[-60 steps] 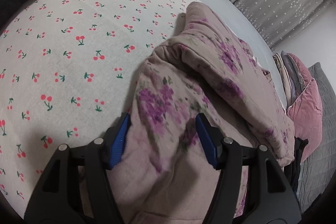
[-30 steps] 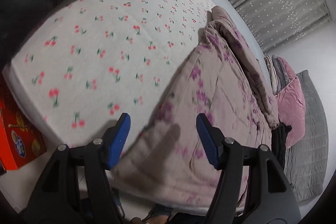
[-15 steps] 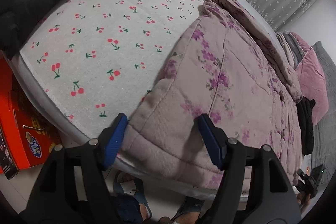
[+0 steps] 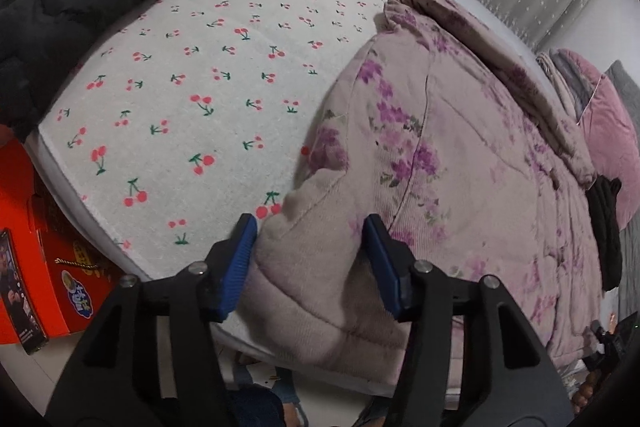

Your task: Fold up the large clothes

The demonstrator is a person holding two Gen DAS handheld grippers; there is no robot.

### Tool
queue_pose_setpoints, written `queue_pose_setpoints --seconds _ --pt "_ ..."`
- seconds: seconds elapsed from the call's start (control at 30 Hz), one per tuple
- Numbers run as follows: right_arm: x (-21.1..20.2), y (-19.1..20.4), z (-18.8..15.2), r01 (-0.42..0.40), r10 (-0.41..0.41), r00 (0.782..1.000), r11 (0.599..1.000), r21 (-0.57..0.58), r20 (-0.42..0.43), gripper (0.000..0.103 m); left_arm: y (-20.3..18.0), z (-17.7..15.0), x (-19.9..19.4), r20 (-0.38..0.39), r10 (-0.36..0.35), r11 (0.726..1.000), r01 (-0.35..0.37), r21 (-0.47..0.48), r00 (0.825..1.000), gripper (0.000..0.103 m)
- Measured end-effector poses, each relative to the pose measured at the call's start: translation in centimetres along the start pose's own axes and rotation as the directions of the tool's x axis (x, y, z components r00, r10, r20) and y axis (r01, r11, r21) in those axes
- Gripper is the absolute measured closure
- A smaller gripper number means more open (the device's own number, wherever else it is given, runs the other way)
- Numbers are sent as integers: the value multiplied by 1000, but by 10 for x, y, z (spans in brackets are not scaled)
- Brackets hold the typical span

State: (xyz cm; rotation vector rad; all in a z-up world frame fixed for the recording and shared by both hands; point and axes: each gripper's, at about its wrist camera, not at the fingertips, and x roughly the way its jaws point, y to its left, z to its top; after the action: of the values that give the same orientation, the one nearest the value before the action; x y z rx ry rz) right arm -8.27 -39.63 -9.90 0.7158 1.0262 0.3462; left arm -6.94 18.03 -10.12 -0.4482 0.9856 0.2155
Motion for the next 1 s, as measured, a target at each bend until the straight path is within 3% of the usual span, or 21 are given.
queue_pose_setpoints --seconds 0.1,0.13,0.17,0.23,0.33,0.43,0.63,0.77,0.87,1.0 --pt "7 5 -2 15 -16 1000 1000 -6 -14 51 -5 1 0 9 19 1000 -19 13 1000 43" --pt "10 3 -3 20 -19 1000 1000 4 -25 51 -5 1 0 12 18 1000 -18 10 1000 47" --pt "12 4 -4 14 -13 1000 1000 8 -28 51 -4 2 -2 18 0 1000 0 9 1000 59" --pt "12 4 -6 4 -3 1000 1000 2 -23 51 -6 2 -6 31 -32 999 31 19 999 65" --pt "10 9 -7 -20 20 1000 1000 -5 -2 51 -8 2 -7 46 -46 999 45 19 998 64" --pt "17 8 -8 20 -20 1000 1000 -8 -9 51 -1 5 4 -3 -72 996 72 -43 997 59" --pt "22 10 -7 37 -36 999 999 -7 15 51 0 8 5 -3 -105 990 104 -93 995 52" --pt "27 13 -7 69 -68 997 997 -27 33 52 0 9 6 8 -100 990 100 -97 995 54" --pt "27 16 -8 89 -87 995 995 -39 43 73 2 10 3 27 -96 991 98 -92 995 66" --pt "21 15 -8 46 -45 997 999 -26 59 77 4 11 -6 57 -123 987 128 -92 991 75"
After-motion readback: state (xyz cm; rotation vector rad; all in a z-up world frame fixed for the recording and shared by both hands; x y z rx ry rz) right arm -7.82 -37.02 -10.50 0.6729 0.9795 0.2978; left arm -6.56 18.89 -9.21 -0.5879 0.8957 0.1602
